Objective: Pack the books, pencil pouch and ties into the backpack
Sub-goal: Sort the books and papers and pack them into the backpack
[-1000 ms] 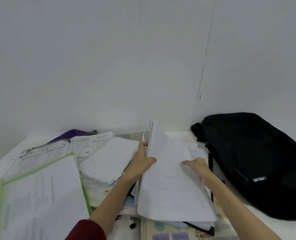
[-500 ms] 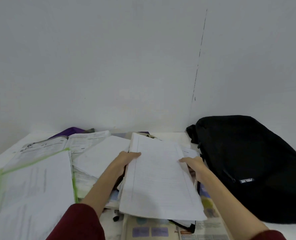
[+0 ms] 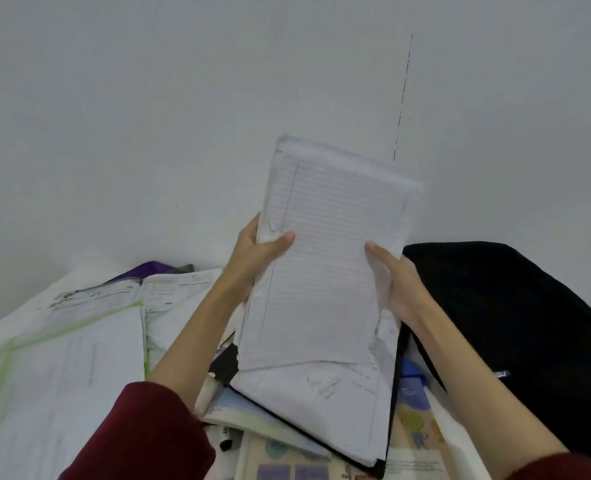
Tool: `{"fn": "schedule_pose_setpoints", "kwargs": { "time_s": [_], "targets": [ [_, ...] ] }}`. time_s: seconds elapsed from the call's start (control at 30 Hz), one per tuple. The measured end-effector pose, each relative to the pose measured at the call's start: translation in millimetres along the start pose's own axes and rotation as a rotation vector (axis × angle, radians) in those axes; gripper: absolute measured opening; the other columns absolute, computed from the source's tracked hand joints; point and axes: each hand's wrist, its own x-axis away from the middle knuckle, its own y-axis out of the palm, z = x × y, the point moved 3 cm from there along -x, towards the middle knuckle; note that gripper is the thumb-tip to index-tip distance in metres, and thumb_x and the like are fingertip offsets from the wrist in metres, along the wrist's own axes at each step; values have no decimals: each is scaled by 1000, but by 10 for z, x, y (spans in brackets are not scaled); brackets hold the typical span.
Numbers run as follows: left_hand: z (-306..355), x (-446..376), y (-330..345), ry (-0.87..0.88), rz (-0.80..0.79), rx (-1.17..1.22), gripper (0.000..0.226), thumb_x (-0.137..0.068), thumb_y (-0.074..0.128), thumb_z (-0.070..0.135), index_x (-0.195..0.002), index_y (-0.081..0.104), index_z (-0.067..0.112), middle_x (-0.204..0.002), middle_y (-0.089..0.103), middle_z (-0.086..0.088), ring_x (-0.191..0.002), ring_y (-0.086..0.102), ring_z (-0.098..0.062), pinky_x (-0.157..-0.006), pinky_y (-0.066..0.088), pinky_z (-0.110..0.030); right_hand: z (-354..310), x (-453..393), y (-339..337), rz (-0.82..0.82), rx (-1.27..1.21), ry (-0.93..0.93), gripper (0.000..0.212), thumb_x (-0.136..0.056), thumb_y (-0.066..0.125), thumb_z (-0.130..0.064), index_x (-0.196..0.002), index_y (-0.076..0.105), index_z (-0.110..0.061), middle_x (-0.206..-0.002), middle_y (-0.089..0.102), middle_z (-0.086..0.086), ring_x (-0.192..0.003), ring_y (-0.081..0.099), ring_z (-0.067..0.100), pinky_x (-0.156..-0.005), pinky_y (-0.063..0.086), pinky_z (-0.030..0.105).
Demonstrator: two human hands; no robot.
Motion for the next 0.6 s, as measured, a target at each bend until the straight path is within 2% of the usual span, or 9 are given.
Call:
{"fn": "schedule_pose_setpoints", "kwargs": {
  "time_s": [0.07,0.1,0.17,0.23,0.27,0.33,0.4,0.5,0.6],
  "targets": [
    [141,-40,-9,64,66,-1,26,-82,71,15,-106,61,14,-98,70,1,-89,69,-11,-76,56,-26,-181,-6,117,-12,51,-76,49,-76,75,-32,-118,63,-9,-112,70,6,-105,66,22,-92,50,38],
    [147,-40,-26,69,99,10,21,-84,69,13,-103,62,13,-94,71,2,-84,70,-8,-69,55,-22,-169,-19,153,0,69,-98,47,-76,75,-32,-116,64,-8,-109,71,6,-103,67,22,-89,52,36],
    [65,-7,-97,37,152,39,15,-82,68,14,-97,64,15,-89,71,3,-79,70,-8,-63,55,-19,-49,-10,200,53,106,-102,66,-59,84,-41,-113,65,-9,-105,72,5,-100,68,24,-88,54,38],
    [-143,37,-177,-40,137,34,19,-80,70,20,-97,64,17,-92,72,2,-88,70,-14,-66,56,-22,124,8,190,66,137,-64,90,-39,90,-52,-116,64,-13,-107,71,1,-102,66,21,-92,52,41],
    [-256,60,-202,-80,101,9,24,-78,71,26,-99,64,19,-95,72,2,-93,69,-16,-71,57,-24,172,14,177,54,153,-56,95,-35,90,-54,-117,63,-15,-108,71,-1,-103,66,20,-94,51,42],
    [-434,100,-208,-141,28,-47,42,-68,76,44,-104,63,25,-100,72,5,-98,67,-13,-82,55,-28,195,-13,140,23,168,-60,89,-39,90,-49,-117,64,-16,-110,71,-1,-104,66,19,-95,50,43],
    [-536,89,-187,-169,39,-11,60,-57,81,55,-106,63,26,-104,72,4,-100,67,-12,-88,53,-33,182,-38,140,35,180,-58,79,-44,90,-43,-114,65,-17,-107,72,-2,-102,66,18,-95,51,42],
    [-552,33,-147,-182,139,36,46,-68,78,42,-106,63,20,-102,72,1,-98,67,-14,-84,53,-31,192,-86,193,66,226,-94,54,-61,87,-26,-110,65,-17,-101,71,-4,-96,67,12,-89,53,33],
    [-577,50,-127,-169,166,22,42,-73,75,35,-108,65,15,-101,72,-1,-95,68,-14,-78,55,-27,219,-104,242,36,307,-91,49,-65,85,-26,-109,65,-18,-101,70,-7,-96,65,9,-83,51,25]
  ]
}}
